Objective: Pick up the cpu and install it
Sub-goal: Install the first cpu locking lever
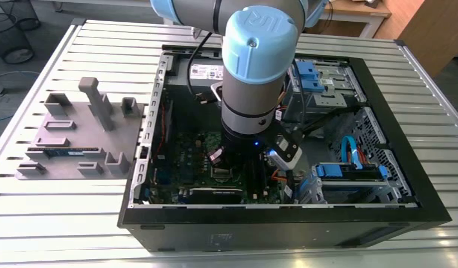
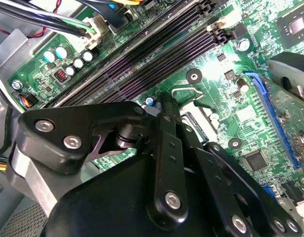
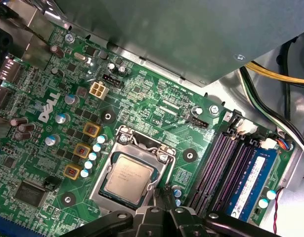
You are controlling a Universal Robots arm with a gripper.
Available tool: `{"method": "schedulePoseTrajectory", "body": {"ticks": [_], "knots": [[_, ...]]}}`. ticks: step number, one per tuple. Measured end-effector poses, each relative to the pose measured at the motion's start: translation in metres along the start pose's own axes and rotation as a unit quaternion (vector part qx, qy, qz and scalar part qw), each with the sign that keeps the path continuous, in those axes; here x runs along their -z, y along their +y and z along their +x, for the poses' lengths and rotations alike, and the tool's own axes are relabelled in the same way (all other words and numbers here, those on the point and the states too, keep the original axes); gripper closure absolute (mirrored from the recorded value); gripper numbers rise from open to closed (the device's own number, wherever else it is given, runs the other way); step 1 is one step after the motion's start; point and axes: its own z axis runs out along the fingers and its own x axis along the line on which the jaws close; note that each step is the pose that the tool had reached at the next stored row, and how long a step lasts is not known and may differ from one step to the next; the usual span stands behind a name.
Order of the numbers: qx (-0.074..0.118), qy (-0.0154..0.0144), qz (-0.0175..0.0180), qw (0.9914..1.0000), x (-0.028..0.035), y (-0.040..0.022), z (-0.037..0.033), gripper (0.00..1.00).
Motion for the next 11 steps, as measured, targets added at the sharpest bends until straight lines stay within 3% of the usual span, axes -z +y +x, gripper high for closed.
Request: {"method": "schedulePoseTrajectory", "body": {"ticks": [11], "knots": [[-0.001,-0.0002,0.0003,1.0,0.0039,-0.0033,0.003,0.89]]}}
